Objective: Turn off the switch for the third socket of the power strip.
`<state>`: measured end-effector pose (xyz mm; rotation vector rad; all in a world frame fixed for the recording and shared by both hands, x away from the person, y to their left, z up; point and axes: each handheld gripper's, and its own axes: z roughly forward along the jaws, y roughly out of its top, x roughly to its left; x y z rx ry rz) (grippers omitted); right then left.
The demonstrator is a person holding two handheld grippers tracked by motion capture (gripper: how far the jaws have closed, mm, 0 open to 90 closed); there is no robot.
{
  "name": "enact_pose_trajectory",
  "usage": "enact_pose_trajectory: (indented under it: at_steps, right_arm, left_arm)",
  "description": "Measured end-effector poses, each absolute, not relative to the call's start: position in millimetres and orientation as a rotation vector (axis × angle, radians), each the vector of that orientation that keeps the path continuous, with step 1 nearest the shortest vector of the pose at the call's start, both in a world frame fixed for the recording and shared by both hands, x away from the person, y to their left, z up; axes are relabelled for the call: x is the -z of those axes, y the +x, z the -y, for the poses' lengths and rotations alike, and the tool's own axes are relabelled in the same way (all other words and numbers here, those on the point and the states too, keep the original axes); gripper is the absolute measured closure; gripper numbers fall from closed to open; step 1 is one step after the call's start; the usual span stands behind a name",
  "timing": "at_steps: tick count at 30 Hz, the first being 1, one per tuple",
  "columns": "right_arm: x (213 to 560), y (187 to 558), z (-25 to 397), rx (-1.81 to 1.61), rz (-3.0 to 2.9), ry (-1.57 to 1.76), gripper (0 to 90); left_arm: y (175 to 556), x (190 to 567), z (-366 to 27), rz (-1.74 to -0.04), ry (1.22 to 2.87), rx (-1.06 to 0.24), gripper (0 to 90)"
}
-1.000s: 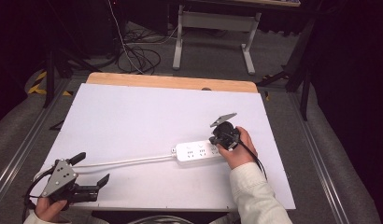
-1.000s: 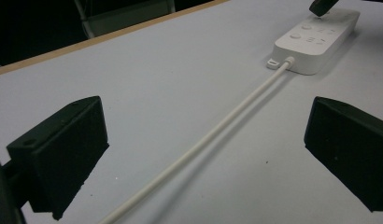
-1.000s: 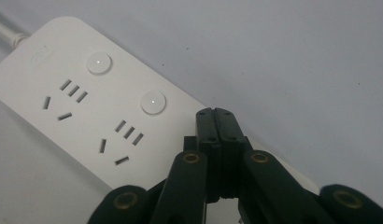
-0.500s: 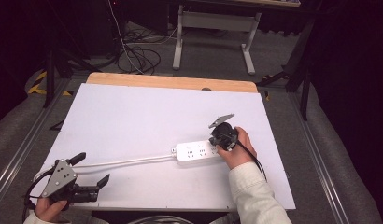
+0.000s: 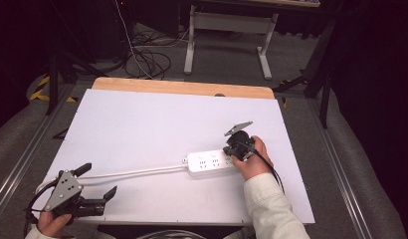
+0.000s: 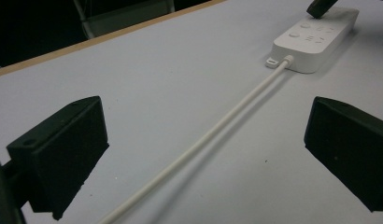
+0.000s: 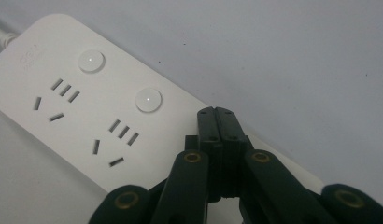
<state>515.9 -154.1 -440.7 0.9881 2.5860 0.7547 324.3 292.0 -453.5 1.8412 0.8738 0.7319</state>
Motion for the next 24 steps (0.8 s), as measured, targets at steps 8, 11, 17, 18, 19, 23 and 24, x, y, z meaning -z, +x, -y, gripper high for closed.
enact_pose_trajectory:
  at_steps: [8,11,17,18,19,23,24]
  right_arm:
    - [441.0,514.9,153.3,-0.750,-2.578,0.988,90.0]
    - [441.0,516.1,154.8,-0.762,-2.585,0.997,90.0]
    - [441.0,516.7,155.3,-0.765,-2.593,0.990,90.0]
    - [441.0,517.4,156.1,-0.772,-2.597,0.996,90.0]
    - [441.0,517.9,156.4,-0.774,-2.600,0.997,90.0]
    - [440.5,516.1,152.6,-0.736,-2.591,0.976,90.0]
    - [440.4,515.6,151.8,-0.729,-2.588,0.977,90.0]
  left_arm:
    - [324.3,453.6,-291.5,-0.871,1.845,-0.734,0.1]
    - [324.3,453.8,-291.2,-0.874,1.845,-0.734,0.1]
    - [324.4,453.9,-291.1,-0.873,1.847,-0.734,0.1]
    - [324.3,454.0,-290.9,-0.876,1.845,-0.735,0.1]
    - [324.3,454.0,-290.9,-0.876,1.846,-0.735,0.1]
    - [324.6,454.1,-290.5,-0.877,1.845,-0.739,0.1]
    - [324.6,454.1,-290.5,-0.877,1.845,-0.739,0.1]
